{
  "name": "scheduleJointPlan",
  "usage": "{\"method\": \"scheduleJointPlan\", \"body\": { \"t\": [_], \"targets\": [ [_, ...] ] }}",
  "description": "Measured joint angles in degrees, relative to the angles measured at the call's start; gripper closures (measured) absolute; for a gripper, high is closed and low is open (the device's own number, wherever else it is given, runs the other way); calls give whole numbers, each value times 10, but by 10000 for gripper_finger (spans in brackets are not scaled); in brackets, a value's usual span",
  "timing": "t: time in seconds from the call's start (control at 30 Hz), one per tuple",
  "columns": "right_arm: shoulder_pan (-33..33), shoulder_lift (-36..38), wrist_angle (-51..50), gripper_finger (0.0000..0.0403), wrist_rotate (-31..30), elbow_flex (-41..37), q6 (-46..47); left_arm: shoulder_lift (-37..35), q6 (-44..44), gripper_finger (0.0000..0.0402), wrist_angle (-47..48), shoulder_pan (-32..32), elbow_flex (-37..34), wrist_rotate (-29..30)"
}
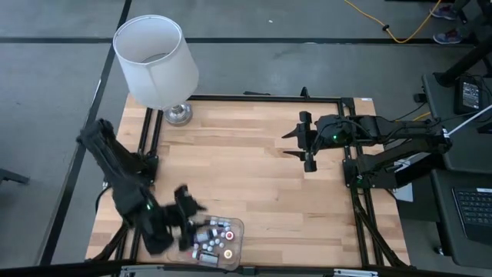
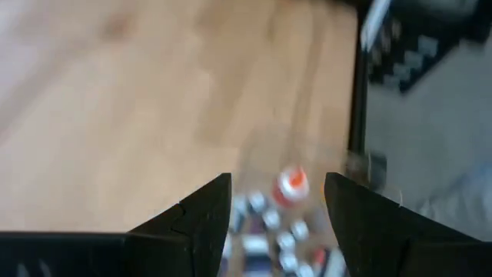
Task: Pick & Place food coloring
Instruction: Return to Home Position
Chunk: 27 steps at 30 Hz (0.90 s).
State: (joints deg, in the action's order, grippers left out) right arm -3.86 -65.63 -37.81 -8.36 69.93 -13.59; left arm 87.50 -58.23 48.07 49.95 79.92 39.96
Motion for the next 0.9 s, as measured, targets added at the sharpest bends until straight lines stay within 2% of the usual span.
{"method": "scheduleJointPlan", "body": {
  "t": [0.13, 0.27, 0.33, 0.4, 0.47, 0.6, 0.67, 0.73, 0.83, 0.9],
  "targets": [
    [-7, 5, 4, 182, -8, 0, 11, -81, 47, 199, -1, -35, 0, 69],
    [-22, 23, 0, 191, -111, 0, 8, -153, 173, 209, -3, -78, 0, 148],
    [-22, 39, 0, 202, -169, 0, 3, -191, 237, 230, -5, -110, -7, 150],
    [-20, 55, 1, 218, -224, 0, 0, -233, 283, 263, -18, -154, -30, 101],
    [-16, 68, -5, 236, -256, 0, 0, -273, 336, 304, -65, -212, -70, 16],
    [-6, 88, -29, 276, -265, 0, 9, -342, 451, 385, -274, -338, -202, -205],
    [-4, 93, -50, 299, -265, 0, 28, -363, 477, 394, -382, -398, -279, -297],
    [-4, 96, -69, 325, -265, 0, 47, -377, 476, 395, -451, -454, -353, -361],
    [-4, 96, -98, 368, -254, 0, 60, -401, 446, 399, -524, -510, -456, -415],
    [-4, 96, -105, 392, -231, 0, 67, -423, 424, 399, -562, -529, -517, -423]
  ]
}}
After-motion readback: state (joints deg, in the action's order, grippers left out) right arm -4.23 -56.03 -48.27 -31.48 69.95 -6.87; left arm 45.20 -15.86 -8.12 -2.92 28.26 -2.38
